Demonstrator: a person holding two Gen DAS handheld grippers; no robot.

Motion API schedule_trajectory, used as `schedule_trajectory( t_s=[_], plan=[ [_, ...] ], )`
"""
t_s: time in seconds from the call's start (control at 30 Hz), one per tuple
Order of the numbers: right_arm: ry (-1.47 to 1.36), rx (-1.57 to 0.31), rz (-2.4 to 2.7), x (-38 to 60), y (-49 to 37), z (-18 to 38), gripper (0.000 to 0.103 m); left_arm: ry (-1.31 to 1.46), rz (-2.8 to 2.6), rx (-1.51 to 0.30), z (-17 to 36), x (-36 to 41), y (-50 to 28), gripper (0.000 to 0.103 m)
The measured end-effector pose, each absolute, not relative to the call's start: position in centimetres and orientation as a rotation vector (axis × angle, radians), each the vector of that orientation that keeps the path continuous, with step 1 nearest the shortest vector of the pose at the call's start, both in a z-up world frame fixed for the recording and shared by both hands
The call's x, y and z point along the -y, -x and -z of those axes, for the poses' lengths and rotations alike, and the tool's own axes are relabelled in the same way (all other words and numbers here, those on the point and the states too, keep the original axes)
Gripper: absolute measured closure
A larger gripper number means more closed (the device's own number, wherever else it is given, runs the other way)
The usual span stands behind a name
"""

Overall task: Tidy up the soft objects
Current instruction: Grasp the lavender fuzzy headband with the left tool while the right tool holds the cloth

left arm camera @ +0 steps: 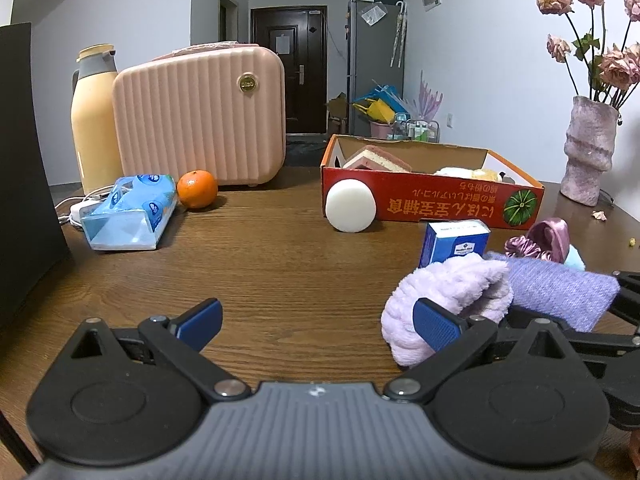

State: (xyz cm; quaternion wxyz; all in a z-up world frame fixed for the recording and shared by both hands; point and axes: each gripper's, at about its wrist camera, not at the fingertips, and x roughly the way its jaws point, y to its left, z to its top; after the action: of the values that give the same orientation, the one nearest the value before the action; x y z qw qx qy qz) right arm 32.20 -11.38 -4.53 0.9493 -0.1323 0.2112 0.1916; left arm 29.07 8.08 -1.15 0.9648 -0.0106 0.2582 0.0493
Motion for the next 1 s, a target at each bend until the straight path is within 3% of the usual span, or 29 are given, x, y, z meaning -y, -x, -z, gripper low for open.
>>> schedule_trajectory(
  t_s=[1.0],
  plan=[
    [0.045, -0.173, -0.259, 19.3, -30.7, -0.7, 0.067, -0.072, 0.029, -0.554, 3.0, -1.0, -31.5, 0.000]
  ],
)
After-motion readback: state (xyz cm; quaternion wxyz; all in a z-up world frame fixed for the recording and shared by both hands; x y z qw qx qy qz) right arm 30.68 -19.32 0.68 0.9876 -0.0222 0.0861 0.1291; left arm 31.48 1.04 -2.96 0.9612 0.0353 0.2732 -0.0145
